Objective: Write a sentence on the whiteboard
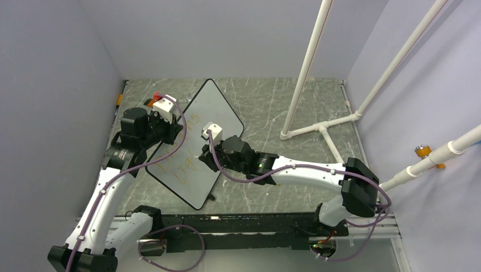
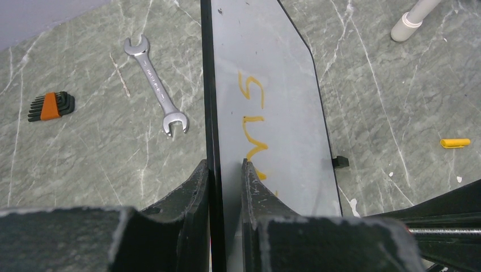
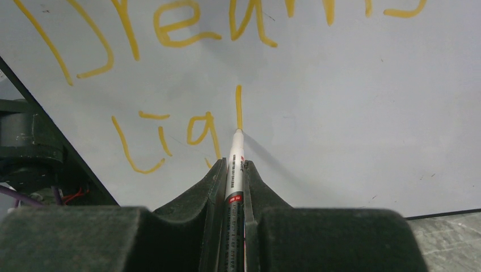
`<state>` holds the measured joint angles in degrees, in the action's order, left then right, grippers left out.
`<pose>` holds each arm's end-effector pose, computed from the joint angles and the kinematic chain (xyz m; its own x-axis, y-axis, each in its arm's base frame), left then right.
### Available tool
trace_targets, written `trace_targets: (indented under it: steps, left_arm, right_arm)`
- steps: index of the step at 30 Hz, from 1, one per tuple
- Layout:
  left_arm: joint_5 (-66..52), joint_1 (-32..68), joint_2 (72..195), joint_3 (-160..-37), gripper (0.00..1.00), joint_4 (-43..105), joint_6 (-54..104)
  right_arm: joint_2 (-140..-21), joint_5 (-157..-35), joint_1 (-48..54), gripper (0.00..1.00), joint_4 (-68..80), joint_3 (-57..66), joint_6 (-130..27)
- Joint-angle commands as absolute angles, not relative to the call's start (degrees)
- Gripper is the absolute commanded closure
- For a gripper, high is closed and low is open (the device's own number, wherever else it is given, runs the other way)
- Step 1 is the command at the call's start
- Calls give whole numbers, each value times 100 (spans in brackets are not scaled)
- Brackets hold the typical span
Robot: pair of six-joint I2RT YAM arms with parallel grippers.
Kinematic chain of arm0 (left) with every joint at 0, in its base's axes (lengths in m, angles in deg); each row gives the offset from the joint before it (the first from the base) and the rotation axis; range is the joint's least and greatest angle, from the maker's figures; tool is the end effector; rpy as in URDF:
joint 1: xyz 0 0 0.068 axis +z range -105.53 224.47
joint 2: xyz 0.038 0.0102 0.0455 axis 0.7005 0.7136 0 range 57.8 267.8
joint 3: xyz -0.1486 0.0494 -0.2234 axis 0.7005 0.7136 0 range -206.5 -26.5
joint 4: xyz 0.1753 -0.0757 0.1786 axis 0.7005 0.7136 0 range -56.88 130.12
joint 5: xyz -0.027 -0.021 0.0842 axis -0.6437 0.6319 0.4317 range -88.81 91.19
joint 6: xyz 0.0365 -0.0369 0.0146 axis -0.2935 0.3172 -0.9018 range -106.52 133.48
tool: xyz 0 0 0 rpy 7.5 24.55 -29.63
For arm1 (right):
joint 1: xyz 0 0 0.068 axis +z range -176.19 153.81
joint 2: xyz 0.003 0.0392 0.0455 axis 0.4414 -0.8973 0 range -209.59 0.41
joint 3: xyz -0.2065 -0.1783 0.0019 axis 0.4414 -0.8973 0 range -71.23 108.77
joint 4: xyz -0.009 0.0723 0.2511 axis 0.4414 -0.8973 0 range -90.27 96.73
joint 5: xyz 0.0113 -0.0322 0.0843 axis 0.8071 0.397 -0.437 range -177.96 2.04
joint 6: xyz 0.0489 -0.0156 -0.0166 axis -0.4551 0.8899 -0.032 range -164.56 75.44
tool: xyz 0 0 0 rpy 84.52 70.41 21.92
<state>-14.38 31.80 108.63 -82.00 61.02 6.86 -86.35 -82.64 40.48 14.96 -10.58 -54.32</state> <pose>0.1852 -0.0515 0.3552 -0.3302 0.1880 -0.9250 0.4932 0.8699 0.0007 0.1439 0.3253 0.2895 -0.2688 -0.1974 -0.9428 -0.8460 0.5162 0.1331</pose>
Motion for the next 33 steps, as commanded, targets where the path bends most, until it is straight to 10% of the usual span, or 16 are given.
trace_targets:
  steps: [1,33]
  left_arm:
    - [-1780,3058,10952,-8029,100,6894,229]
    - [-1771,3059,10904,-8019,100,6885,240]
  right_arm:
    - [-8535,-8372,4050,100,1611,-1165,-5551]
    - [-8726,-8277,4049,100,1304,-378,-5267]
